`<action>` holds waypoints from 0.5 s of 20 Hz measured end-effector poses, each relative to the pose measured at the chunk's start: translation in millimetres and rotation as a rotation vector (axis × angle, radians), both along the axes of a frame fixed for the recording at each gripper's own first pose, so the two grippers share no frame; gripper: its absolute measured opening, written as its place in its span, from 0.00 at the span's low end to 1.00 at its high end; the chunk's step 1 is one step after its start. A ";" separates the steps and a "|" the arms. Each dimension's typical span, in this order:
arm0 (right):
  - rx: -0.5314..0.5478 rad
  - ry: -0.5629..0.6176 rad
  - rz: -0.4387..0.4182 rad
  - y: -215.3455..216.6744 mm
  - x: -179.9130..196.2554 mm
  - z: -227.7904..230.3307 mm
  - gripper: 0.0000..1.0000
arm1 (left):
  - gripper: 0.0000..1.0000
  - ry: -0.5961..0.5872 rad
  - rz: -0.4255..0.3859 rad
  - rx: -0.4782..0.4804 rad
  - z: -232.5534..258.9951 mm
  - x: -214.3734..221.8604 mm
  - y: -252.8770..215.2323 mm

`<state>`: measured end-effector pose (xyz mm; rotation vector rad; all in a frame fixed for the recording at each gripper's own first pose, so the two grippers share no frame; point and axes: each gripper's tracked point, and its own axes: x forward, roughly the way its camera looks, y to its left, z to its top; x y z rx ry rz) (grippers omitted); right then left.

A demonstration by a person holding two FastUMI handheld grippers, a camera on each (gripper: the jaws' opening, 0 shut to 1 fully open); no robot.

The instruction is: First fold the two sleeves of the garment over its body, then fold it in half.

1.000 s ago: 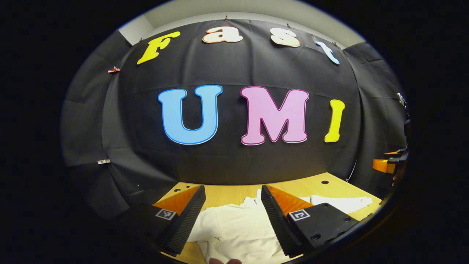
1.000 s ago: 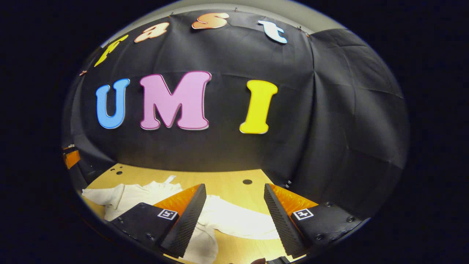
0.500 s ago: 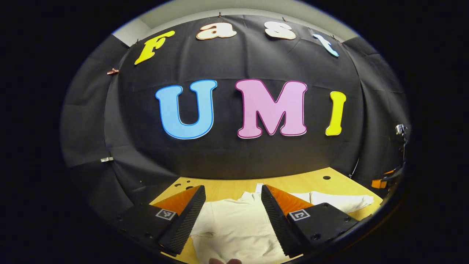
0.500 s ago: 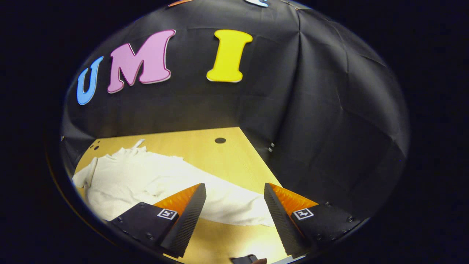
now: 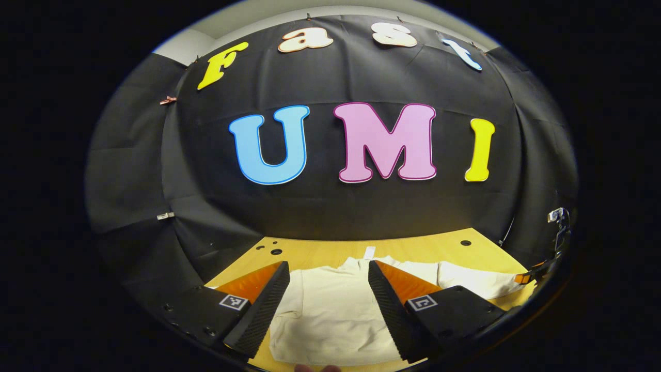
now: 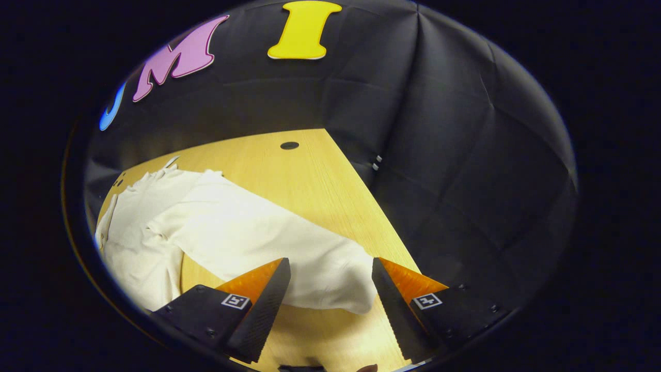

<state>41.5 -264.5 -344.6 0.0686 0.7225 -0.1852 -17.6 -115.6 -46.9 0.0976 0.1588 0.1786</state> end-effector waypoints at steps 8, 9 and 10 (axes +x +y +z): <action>0.085 0.071 -0.038 -9.9 -4.9 -37.7 0.84 | 0.98 0.012 0.038 0.086 8.1 -22.3 6.4; 0.097 0.076 -0.028 -5.4 -3.1 -39.6 0.84 | 0.98 0.017 0.036 0.082 7.8 -21.8 8.0; 0.103 0.061 -0.050 -6.5 0.9 -39.1 0.56 | 0.98 0.021 0.035 0.069 4.8 -20.5 9.7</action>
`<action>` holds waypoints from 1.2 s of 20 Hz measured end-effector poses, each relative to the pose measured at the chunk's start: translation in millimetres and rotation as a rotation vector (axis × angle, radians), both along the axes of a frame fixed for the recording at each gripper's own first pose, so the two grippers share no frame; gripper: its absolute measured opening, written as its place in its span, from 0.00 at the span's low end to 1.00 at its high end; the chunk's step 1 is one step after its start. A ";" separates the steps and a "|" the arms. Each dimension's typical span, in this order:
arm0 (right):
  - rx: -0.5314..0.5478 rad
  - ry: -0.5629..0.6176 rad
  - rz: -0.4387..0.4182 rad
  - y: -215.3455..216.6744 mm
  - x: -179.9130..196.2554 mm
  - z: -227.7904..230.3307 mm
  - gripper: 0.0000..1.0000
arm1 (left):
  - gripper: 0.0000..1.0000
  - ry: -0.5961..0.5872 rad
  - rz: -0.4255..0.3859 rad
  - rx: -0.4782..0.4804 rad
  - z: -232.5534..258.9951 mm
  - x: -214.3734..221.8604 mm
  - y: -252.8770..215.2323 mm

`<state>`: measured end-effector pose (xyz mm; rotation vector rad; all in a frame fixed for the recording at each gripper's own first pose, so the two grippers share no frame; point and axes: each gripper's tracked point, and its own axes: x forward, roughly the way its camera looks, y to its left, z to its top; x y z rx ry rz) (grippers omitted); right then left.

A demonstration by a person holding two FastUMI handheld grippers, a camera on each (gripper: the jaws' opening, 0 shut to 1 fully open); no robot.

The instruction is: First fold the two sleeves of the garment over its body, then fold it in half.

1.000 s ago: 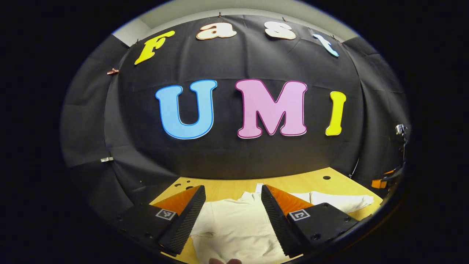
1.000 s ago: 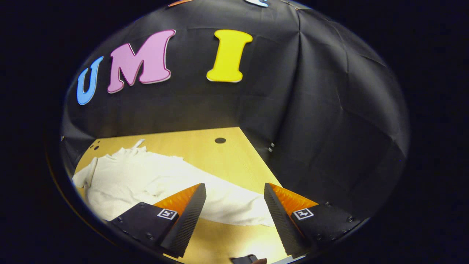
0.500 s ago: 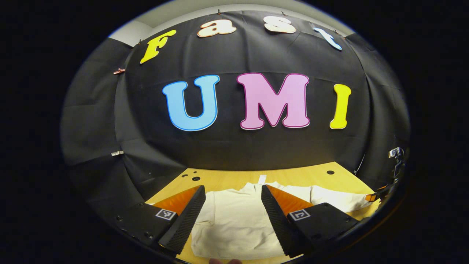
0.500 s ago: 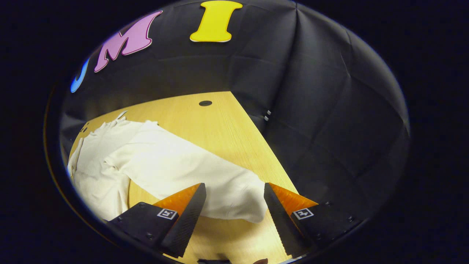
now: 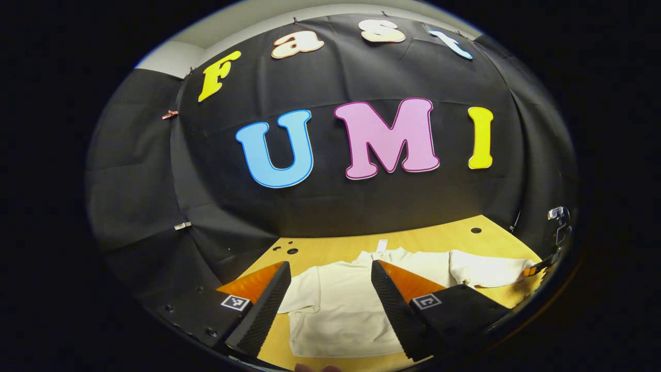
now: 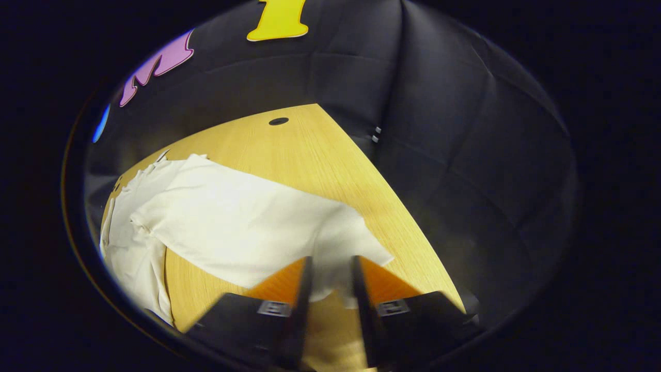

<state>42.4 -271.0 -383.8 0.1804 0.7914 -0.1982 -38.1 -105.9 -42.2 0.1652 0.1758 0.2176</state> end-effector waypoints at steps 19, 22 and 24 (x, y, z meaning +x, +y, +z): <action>-0.082 -0.308 -0.111 123.9 -45.7 176.9 0.14 | 0.98 -0.030 -0.193 -0.126 -8.5 34.5 121.0; -0.063 -0.393 -0.051 177.1 -24.8 213.9 0.14 | 0.98 -0.037 -0.187 -0.137 -10.9 35.3 153.1; -0.045 -0.440 -0.006 216.7 -5.3 235.3 0.14 | 0.98 -0.039 -0.171 -0.134 -13.6 33.6 177.9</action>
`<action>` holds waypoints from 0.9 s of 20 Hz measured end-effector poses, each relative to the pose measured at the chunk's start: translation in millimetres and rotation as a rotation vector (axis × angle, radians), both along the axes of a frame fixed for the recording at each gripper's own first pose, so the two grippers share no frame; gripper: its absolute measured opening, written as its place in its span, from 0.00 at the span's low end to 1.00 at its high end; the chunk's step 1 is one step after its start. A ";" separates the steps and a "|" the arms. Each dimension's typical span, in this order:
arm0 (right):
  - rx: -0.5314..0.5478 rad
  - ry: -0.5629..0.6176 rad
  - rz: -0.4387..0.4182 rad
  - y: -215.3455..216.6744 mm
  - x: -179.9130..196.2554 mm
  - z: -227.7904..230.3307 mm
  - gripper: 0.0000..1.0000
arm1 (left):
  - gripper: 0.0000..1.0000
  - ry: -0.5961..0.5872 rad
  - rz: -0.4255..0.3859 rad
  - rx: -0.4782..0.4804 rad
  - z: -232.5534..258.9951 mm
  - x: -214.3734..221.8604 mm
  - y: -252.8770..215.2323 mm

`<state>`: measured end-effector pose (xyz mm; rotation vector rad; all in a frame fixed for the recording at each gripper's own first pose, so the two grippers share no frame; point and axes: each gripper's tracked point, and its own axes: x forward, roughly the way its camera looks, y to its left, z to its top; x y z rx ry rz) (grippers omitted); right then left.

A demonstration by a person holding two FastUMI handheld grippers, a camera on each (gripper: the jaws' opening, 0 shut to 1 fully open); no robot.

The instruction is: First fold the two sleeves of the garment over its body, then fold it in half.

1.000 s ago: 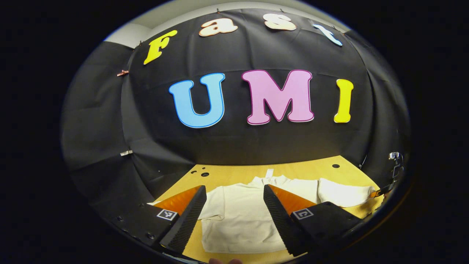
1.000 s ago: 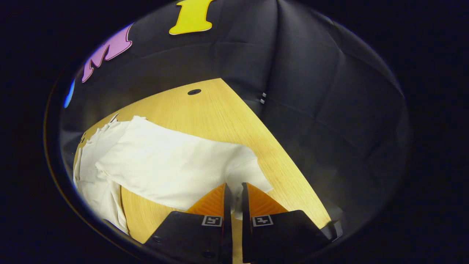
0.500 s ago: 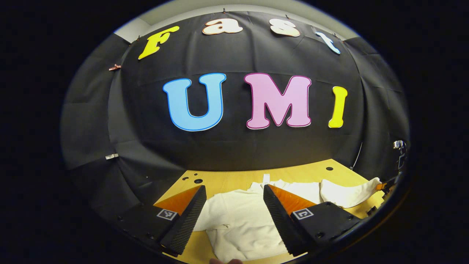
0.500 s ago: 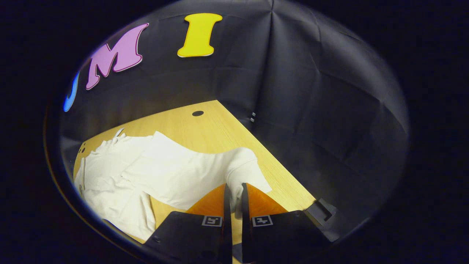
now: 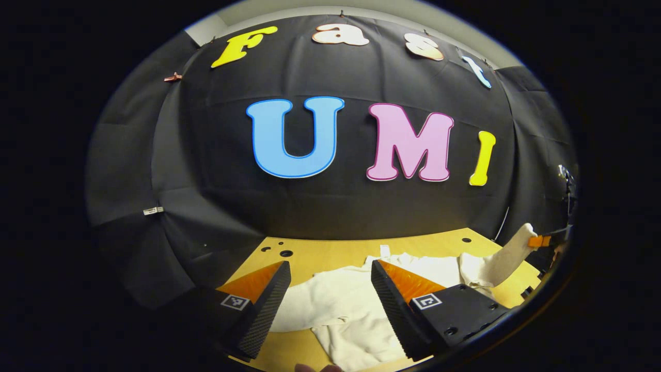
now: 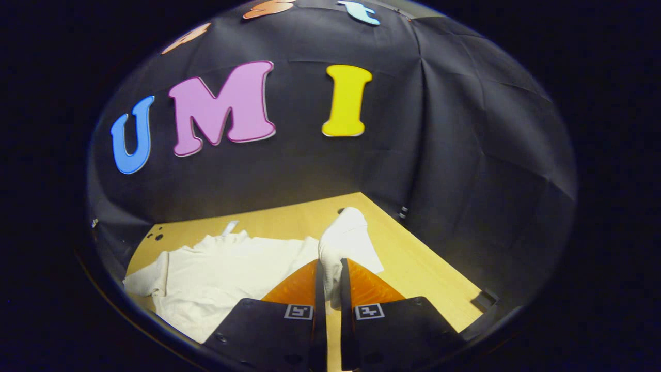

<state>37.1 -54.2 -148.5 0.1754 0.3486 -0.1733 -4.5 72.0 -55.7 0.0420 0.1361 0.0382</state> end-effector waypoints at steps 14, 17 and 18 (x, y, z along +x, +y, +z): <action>0.022 -0.087 0.375 267.7 85.1 31.3 0.14 | 0.98 0.038 0.206 -0.032 -42.9 -20.9 170.8; 0.024 -0.020 0.442 310.4 91.3 -0.5 0.14 | 0.98 0.069 0.244 -0.029 -61.1 -22.9 196.9; 0.009 0.013 0.457 320.8 93.4 -14.4 0.14 | 0.98 0.084 0.257 -0.033 -69.7 -22.7 204.5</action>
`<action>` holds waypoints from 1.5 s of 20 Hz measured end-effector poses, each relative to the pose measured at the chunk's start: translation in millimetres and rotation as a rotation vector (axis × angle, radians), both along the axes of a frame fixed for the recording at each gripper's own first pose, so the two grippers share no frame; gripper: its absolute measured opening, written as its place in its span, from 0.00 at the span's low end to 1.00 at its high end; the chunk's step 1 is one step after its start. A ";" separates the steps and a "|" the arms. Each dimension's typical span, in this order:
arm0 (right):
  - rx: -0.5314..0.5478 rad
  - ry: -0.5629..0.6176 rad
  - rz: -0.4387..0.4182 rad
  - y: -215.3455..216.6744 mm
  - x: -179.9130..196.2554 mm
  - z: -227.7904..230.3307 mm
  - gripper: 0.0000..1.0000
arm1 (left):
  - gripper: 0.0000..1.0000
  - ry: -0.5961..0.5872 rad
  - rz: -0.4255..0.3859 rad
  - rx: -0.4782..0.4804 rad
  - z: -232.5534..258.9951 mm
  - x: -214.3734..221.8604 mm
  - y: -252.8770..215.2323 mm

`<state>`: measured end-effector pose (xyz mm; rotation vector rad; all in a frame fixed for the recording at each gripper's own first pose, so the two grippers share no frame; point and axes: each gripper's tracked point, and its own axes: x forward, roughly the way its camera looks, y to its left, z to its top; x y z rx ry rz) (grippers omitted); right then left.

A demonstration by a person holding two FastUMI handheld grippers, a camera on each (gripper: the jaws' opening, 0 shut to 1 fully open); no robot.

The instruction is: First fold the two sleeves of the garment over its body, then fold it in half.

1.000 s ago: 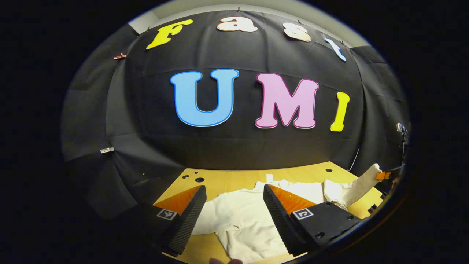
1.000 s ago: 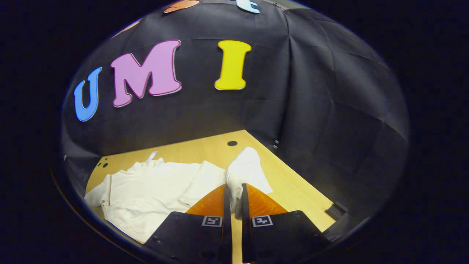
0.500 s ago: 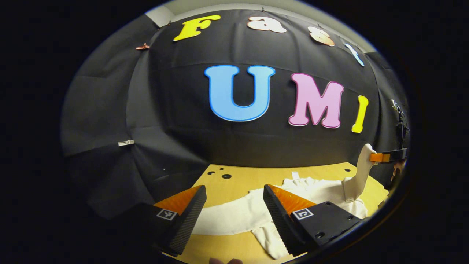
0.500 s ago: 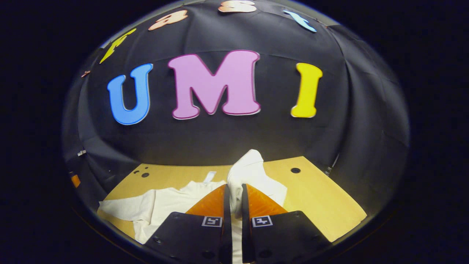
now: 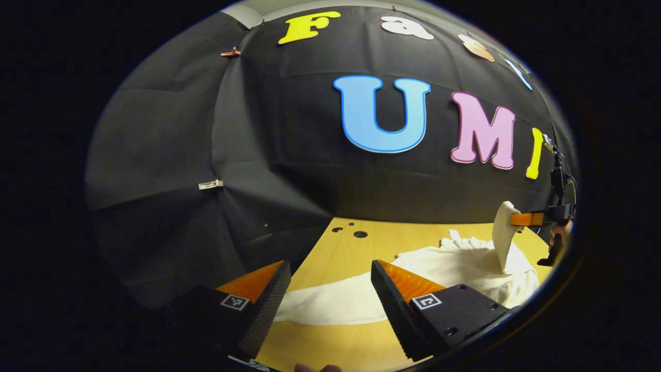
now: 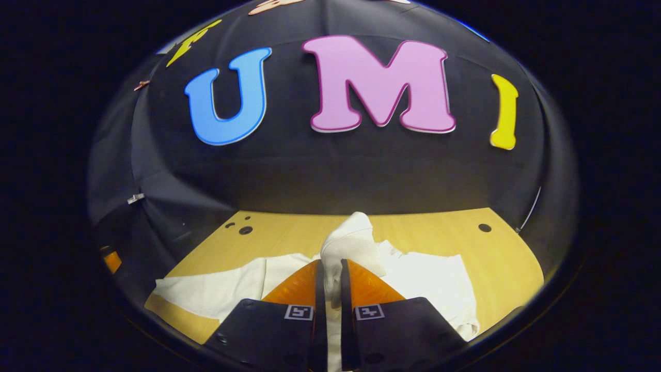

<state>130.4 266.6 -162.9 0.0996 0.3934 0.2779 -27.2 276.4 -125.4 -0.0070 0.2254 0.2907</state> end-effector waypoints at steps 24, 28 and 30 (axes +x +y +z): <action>0.080 0.168 0.095 8.7 -60.0 -33.8 0.64 | 0.99 0.295 0.122 -0.050 -159.4 24.9 86.7; 0.022 0.169 0.045 -34.7 -81.4 -36.0 0.64 | 0.99 0.391 0.152 -0.103 -194.9 28.0 95.9; 0.027 0.168 0.017 -50.2 -89.8 -34.5 0.64 | 0.99 0.409 0.162 -0.131 -204.5 25.3 93.6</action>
